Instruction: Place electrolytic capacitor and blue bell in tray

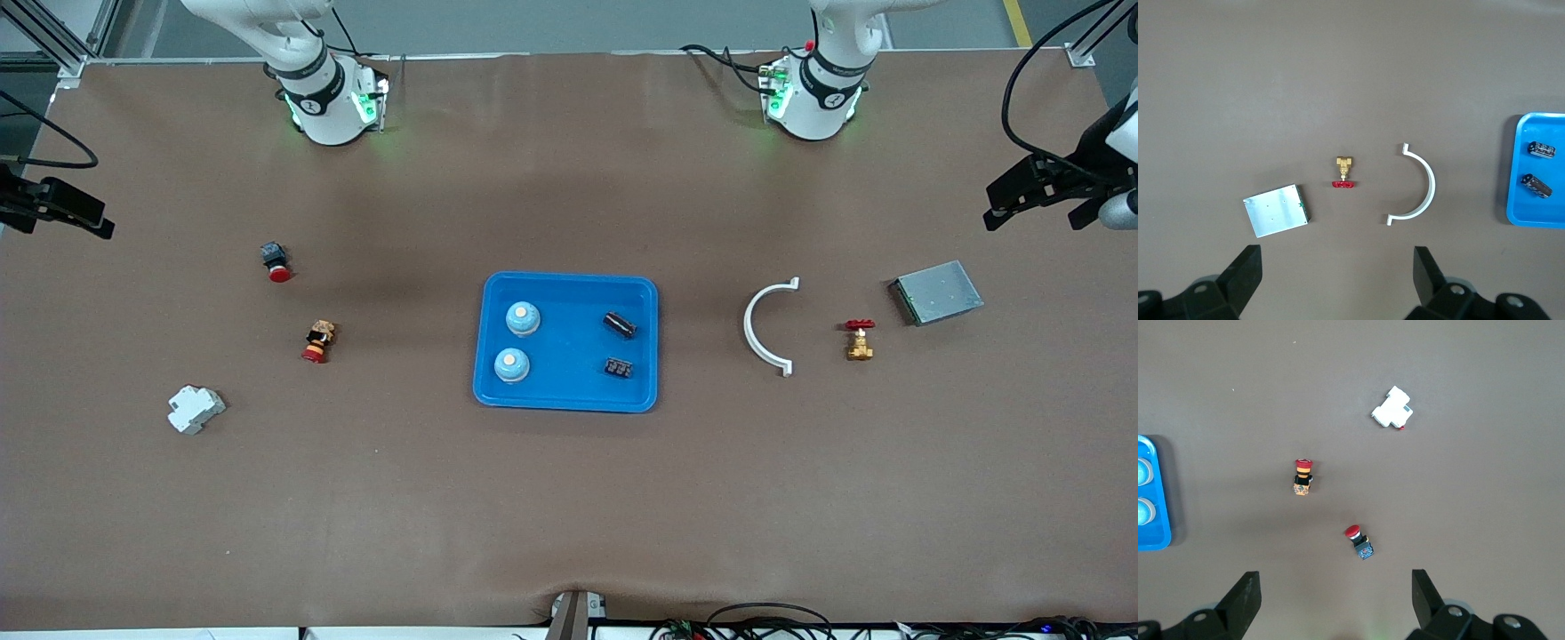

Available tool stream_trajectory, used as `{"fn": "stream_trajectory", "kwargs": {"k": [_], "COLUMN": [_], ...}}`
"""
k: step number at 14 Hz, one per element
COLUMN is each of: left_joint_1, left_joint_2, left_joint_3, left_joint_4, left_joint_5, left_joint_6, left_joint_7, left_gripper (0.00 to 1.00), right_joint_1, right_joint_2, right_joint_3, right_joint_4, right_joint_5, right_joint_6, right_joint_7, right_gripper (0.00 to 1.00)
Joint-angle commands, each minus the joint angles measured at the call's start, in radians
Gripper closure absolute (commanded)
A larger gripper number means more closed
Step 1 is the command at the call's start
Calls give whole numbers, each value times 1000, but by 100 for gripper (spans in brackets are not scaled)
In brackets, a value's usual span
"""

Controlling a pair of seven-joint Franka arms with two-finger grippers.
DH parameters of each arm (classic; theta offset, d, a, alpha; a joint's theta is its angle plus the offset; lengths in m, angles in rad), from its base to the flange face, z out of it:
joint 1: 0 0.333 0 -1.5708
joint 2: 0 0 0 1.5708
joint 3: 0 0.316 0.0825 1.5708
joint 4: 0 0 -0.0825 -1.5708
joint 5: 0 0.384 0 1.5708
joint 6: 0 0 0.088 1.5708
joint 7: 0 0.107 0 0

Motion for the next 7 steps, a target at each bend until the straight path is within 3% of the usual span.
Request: {"fn": "stream_trajectory", "kwargs": {"k": [1,7], "left_joint_1": [0,-8], "left_joint_2": [7,8], "left_joint_3": [-1,-13], "left_joint_4": [23,20], "left_joint_5": [-19,-19], "left_joint_6": [-11,-13], "left_joint_7": [9,-10], "left_gripper": [0,0], "right_joint_1": [-5,-5], "right_joint_2": [10,10], "right_joint_3": [-1,-1], "right_joint_4": [36,47], "right_joint_5": [8,9], "right_joint_6": [-15,-18], "right_joint_7": [6,6], "right_gripper": [0,0]}}
